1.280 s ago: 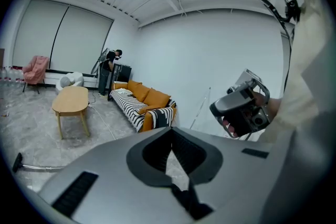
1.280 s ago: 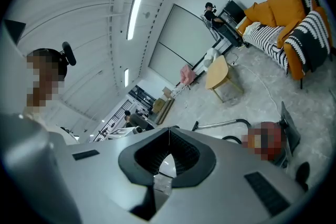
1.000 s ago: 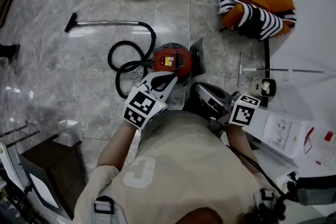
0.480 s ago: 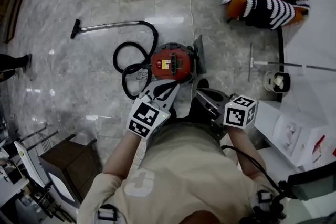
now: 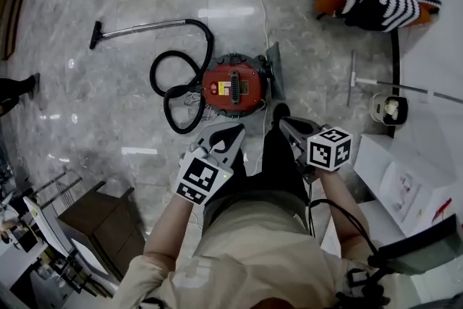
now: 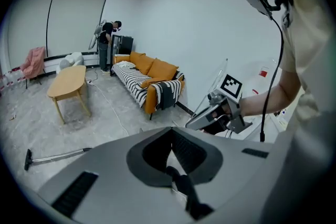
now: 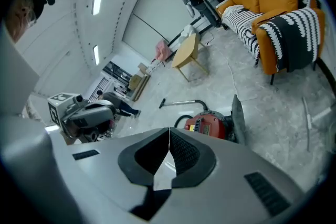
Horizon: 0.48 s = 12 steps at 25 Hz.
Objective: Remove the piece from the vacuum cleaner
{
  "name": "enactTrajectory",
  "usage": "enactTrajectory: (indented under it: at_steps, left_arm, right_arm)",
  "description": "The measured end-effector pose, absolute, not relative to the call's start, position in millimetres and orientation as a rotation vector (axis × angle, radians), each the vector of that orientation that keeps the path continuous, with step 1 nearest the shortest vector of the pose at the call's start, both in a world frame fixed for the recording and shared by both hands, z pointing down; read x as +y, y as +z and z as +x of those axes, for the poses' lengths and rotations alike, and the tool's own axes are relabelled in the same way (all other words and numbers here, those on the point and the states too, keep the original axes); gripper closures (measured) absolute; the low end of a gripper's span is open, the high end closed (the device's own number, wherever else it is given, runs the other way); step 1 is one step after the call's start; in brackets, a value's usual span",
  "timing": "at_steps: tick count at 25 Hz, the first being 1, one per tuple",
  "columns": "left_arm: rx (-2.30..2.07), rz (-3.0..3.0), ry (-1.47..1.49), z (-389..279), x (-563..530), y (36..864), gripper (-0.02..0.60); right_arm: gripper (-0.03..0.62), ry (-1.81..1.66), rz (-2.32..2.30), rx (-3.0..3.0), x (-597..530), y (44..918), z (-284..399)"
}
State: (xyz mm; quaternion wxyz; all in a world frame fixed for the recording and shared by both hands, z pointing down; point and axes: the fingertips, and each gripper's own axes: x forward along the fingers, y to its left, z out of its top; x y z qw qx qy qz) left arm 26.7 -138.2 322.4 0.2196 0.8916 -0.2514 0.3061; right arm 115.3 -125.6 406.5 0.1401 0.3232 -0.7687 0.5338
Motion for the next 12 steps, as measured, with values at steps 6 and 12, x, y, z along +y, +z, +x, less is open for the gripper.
enactTrajectory:
  at_steps: [6,12]
  left_arm:
    - [-0.703,2.41,0.865,22,-142,366,0.578]
    - [-0.724,2.336,0.842,20,-144,415,0.578]
  right_arm:
    - [0.591,1.581,0.895,-2.039,-127,497,119]
    - [0.591,1.631,0.842,-1.97,-122,563,115]
